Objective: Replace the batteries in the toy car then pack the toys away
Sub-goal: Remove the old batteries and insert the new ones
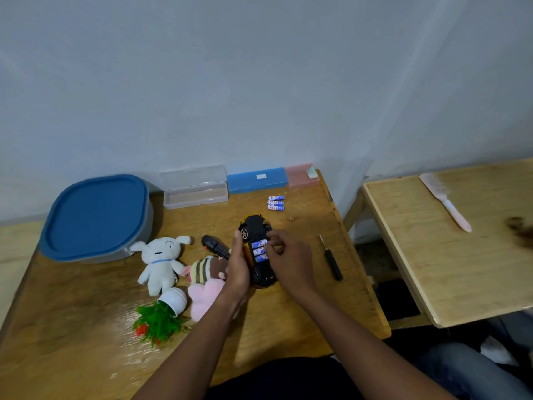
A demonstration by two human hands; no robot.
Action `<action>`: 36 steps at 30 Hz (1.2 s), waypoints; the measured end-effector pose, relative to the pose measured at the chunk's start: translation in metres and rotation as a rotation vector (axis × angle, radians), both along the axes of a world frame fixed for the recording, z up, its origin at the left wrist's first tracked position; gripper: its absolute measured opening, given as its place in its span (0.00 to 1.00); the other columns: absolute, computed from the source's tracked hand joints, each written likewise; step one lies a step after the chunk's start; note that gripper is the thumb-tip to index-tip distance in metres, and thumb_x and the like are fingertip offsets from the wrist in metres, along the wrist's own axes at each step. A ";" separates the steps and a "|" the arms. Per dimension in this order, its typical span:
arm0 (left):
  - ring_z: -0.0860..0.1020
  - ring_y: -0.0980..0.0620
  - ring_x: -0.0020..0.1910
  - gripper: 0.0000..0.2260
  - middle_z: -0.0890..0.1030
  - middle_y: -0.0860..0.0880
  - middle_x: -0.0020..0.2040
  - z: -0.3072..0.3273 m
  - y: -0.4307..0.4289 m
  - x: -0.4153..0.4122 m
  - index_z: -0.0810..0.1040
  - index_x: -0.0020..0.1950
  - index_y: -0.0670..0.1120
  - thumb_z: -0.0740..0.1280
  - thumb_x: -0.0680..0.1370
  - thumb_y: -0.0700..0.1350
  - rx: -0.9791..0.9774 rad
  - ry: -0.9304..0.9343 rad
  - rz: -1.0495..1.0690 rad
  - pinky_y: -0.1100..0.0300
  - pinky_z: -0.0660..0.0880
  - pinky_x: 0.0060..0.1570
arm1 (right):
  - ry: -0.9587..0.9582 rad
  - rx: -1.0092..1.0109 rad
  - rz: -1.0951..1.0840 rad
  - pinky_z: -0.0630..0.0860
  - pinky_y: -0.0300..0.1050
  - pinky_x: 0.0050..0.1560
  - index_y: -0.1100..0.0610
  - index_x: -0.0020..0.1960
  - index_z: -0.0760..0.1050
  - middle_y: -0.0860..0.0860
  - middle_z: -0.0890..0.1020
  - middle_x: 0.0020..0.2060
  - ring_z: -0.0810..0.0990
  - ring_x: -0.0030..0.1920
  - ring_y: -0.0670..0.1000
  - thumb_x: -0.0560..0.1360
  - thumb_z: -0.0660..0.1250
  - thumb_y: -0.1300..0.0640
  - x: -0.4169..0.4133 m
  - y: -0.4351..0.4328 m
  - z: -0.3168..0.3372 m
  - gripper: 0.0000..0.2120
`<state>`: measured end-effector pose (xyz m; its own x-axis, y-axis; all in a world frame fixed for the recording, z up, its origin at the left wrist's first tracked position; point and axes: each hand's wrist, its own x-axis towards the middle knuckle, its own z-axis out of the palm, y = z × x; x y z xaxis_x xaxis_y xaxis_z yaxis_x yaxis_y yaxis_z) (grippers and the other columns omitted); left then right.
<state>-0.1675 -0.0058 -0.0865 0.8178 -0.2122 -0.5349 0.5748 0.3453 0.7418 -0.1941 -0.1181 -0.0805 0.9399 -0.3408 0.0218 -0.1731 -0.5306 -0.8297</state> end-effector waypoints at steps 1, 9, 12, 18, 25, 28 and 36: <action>0.83 0.42 0.55 0.28 0.85 0.40 0.56 -0.001 0.000 0.001 0.78 0.66 0.45 0.50 0.83 0.62 0.025 0.004 0.012 0.49 0.80 0.53 | 0.011 0.011 -0.005 0.80 0.39 0.40 0.51 0.59 0.80 0.42 0.83 0.44 0.80 0.39 0.39 0.76 0.71 0.57 0.001 0.001 0.000 0.12; 0.80 0.40 0.62 0.37 0.80 0.38 0.63 -0.008 -0.002 0.004 0.73 0.71 0.46 0.62 0.73 0.72 0.098 -0.034 0.054 0.39 0.75 0.64 | 0.091 0.251 -0.048 0.80 0.38 0.43 0.49 0.58 0.80 0.42 0.82 0.43 0.81 0.42 0.40 0.72 0.76 0.55 0.009 0.002 0.010 0.16; 0.80 0.40 0.62 0.37 0.80 0.38 0.64 -0.014 -0.004 0.006 0.72 0.71 0.46 0.64 0.72 0.72 0.131 -0.082 0.034 0.41 0.78 0.61 | 0.120 0.326 -0.029 0.81 0.38 0.41 0.49 0.57 0.80 0.44 0.84 0.43 0.83 0.43 0.41 0.70 0.78 0.55 0.014 -0.005 0.012 0.17; 0.84 0.45 0.54 0.26 0.83 0.39 0.58 -0.002 -0.005 0.009 0.75 0.69 0.45 0.53 0.83 0.61 0.104 -0.078 0.047 0.56 0.82 0.44 | 0.122 0.352 -0.003 0.81 0.40 0.44 0.49 0.54 0.82 0.45 0.84 0.43 0.83 0.45 0.43 0.68 0.79 0.54 0.018 -0.011 0.012 0.16; 0.86 0.49 0.43 0.25 0.87 0.45 0.45 0.002 -0.003 0.007 0.79 0.62 0.44 0.49 0.85 0.58 0.006 -0.020 0.003 0.58 0.83 0.39 | 0.103 0.391 0.012 0.82 0.43 0.40 0.48 0.48 0.82 0.47 0.84 0.41 0.84 0.40 0.48 0.66 0.81 0.55 0.016 -0.014 0.013 0.13; 0.86 0.48 0.44 0.26 0.87 0.44 0.46 0.000 0.000 0.009 0.80 0.59 0.46 0.49 0.85 0.60 0.001 0.002 -0.007 0.57 0.83 0.40 | 0.125 0.395 0.045 0.83 0.43 0.41 0.51 0.48 0.83 0.48 0.84 0.42 0.84 0.41 0.49 0.67 0.80 0.56 0.016 -0.015 0.014 0.12; 0.86 0.47 0.41 0.25 0.87 0.44 0.44 -0.003 0.004 0.008 0.80 0.58 0.45 0.50 0.85 0.59 -0.009 0.035 -0.001 0.57 0.83 0.38 | 0.174 0.274 0.225 0.76 0.34 0.34 0.55 0.49 0.82 0.50 0.83 0.39 0.79 0.34 0.40 0.72 0.76 0.58 0.016 -0.026 0.022 0.06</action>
